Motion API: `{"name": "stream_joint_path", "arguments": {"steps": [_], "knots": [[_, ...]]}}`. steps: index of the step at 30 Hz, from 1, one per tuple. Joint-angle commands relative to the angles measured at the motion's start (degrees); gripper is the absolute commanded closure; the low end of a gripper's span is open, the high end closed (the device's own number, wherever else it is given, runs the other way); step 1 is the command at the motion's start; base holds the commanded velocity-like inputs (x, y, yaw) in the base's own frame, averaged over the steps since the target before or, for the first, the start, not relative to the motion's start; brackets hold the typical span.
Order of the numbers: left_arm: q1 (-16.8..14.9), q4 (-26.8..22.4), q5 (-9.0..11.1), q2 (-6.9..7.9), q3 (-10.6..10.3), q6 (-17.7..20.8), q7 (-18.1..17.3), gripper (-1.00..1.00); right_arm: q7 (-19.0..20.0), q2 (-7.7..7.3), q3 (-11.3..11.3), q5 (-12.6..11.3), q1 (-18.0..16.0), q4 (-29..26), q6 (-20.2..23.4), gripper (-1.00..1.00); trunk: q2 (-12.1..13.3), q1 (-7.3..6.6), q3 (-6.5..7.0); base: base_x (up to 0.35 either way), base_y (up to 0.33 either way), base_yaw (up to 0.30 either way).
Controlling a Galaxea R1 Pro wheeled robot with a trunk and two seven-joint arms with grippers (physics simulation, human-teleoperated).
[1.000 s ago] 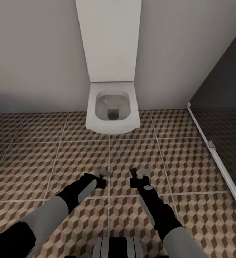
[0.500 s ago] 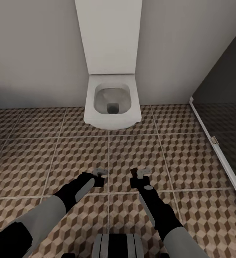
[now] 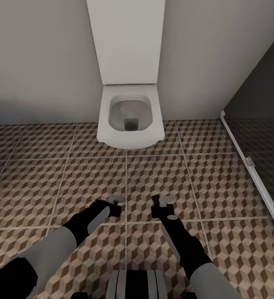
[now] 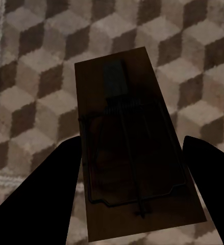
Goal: Take the four mousetraps from the cabinet in the bathroom and place them on the bathroom floor. Make sure all four end up on the same floor surface, and ensure that at least two of them are either under or directly next to the same bathroom sink.
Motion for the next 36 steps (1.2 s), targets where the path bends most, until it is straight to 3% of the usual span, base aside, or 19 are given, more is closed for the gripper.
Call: {"name": "stream_joint_path", "arguments": {"steps": [1,19,30,36], "knots": [[-0.1,-0.1,0.4,0.07,-0.4,0.1,0.5,1.0,-0.4,-0.03,0.2,-0.2,0.0,-0.1,0.3,1.0,0.0,-0.01,-0.04,0.0,0.0,0.0],[-0.1,0.0,0.4,0.11,-0.4,0.1,0.5,1.0,-0.3,-0.04,0.3,-0.2,0.0,-1.3,0.2,1.0,0.0,-0.01,-0.04,0.004,0.0,0.0],[-0.1,0.2,0.4,0.1,-0.4,0.1,0.5,1.0,-0.3,-0.03,0.3,-0.2,0.0,-1.3,0.2,1.0,0.0,-0.01,-0.04,0.145,0.089,0.0],[-0.1,0.2,0.4,0.08,-0.4,0.1,0.5,1.0,-0.4,-0.03,2.3,-0.2,0.0,-1.3,0.3,1.0,0.0,-0.01,-0.04,0.159,0.075,0.0]]}}
